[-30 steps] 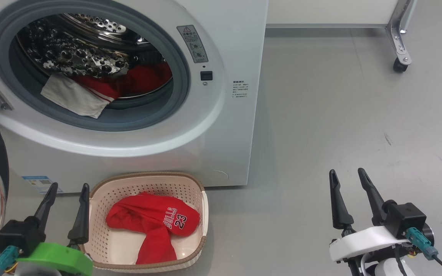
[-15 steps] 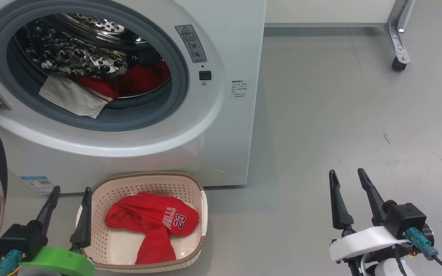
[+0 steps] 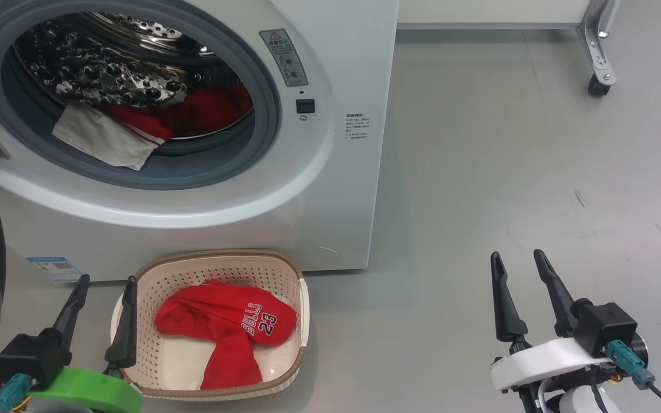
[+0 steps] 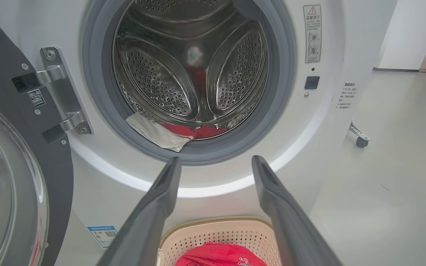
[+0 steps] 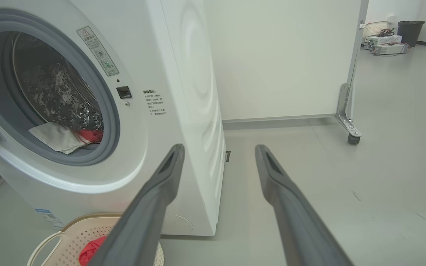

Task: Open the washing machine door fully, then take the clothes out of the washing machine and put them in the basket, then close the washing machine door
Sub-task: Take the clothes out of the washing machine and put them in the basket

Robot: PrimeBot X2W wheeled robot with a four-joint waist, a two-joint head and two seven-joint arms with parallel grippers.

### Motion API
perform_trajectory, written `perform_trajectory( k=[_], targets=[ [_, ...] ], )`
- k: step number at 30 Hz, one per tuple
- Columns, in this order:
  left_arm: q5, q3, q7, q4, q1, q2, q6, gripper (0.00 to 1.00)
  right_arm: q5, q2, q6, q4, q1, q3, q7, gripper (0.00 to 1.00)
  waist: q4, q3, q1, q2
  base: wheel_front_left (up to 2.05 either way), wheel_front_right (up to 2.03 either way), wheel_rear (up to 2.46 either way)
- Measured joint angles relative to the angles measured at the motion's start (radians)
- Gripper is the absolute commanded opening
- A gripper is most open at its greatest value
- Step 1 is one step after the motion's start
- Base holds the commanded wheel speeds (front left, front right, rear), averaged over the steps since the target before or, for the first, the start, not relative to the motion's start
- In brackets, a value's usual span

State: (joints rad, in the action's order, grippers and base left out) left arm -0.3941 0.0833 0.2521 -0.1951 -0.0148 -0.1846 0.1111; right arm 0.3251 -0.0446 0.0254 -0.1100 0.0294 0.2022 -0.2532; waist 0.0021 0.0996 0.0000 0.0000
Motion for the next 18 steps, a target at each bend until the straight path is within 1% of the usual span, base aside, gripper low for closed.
perform_trajectory(
  k=[5,11,17,18],
  targets=[
    [0.004,-0.001,0.000,0.002,0.000,-0.004,0.001,1.00,0.000,0.000,0.000,0.011,0.000,0.014,0.000,1.00,-0.004,0.030,0.0000,0.0000,0.00,0.00,0.00],
    [0.018,0.006,0.000,0.005,-0.019,-0.045,0.009,1.00,0.000,0.000,-0.013,0.033,-0.007,0.046,0.000,1.00,-0.018,0.092,0.0000,0.0000,0.00,0.00,0.00],
    [0.018,0.009,0.000,0.004,-0.111,-0.091,0.009,1.00,0.000,-0.001,-0.030,0.057,-0.039,0.078,0.000,1.00,-0.036,0.160,0.0000,0.0000,0.00,0.00,0.00],
    [0.018,0.009,0.000,0.002,-0.128,-0.097,0.009,1.00,0.000,-0.001,-0.037,0.061,-0.046,0.085,0.000,1.00,-0.040,0.172,0.0000,0.0000,0.00,0.00,0.00]
  ],
)
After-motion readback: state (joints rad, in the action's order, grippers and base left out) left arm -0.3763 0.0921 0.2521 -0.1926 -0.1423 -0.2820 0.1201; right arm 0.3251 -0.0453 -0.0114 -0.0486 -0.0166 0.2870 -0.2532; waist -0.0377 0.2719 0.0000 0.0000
